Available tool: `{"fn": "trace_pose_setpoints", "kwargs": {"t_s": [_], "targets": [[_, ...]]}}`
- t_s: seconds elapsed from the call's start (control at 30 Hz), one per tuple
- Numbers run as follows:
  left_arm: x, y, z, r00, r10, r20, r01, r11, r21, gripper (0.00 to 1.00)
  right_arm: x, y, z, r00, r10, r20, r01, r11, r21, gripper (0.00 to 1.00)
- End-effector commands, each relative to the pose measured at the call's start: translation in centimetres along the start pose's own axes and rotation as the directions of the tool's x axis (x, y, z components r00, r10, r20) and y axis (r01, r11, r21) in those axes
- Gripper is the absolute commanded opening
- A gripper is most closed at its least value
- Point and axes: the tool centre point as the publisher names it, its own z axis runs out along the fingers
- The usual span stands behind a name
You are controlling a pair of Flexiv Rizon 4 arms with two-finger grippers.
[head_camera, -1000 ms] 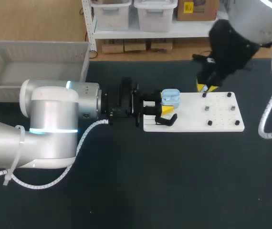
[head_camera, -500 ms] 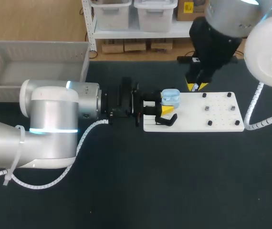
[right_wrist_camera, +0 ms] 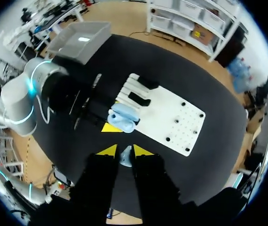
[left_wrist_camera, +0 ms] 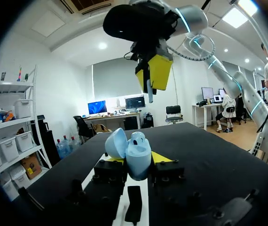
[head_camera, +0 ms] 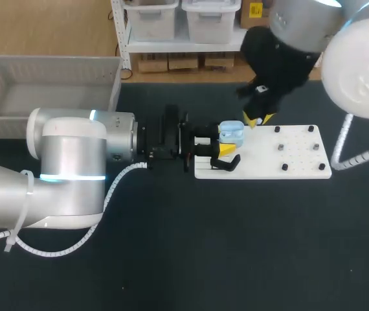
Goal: Pick up each earbud case from the left stands, insert the matching earbuds, close the lid, and place the case in the box.
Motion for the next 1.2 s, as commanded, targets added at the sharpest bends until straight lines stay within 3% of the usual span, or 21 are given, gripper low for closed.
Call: {"fn": "trace_pose_setpoints", "kwargs": {"t_s": [0.03,0.23,0.4,0.5,0.57,1.2], "targets": [[0.0,-0.3,0.0,1.0,0.003,0.002,-0.003,1.0,-0.01,0.0,-1.0,0.1,0.2,0.992,-0.113,-0.049,0.109,0.992,-0.069,0.0],[0.0,-0.3,0.0,1.0,0.003,0.002,-0.003,1.0,-0.01,0.0,-1.5,0.2,0.8,0.979,-0.189,-0.078,0.178,0.975,-0.13,0.0],[0.0,-0.3,0.0,1.0,0.003,0.002,-0.003,1.0,-0.01,0.0,-1.7,1.1,1.3,0.963,-0.255,-0.091,0.248,0.965,-0.088,0.0],[0.0,-0.3,0.0,1.0,0.003,0.002,-0.003,1.0,-0.01,0.0,-1.8,1.9,1.6,0.952,-0.291,-0.092,0.291,0.957,-0.011,0.0],[0.0,-0.3,0.0,1.0,0.003,0.002,-0.003,1.0,-0.01,0.0,-1.8,2.1,1.6,0.954,-0.289,-0.078,0.292,0.956,0.028,0.0],[0.0,-0.3,0.0,1.0,0.003,0.002,-0.003,1.0,-0.01,0.0,-1.8,2.1,1.6,0.954,-0.289,-0.078,0.292,0.956,0.028,0.0]]}}
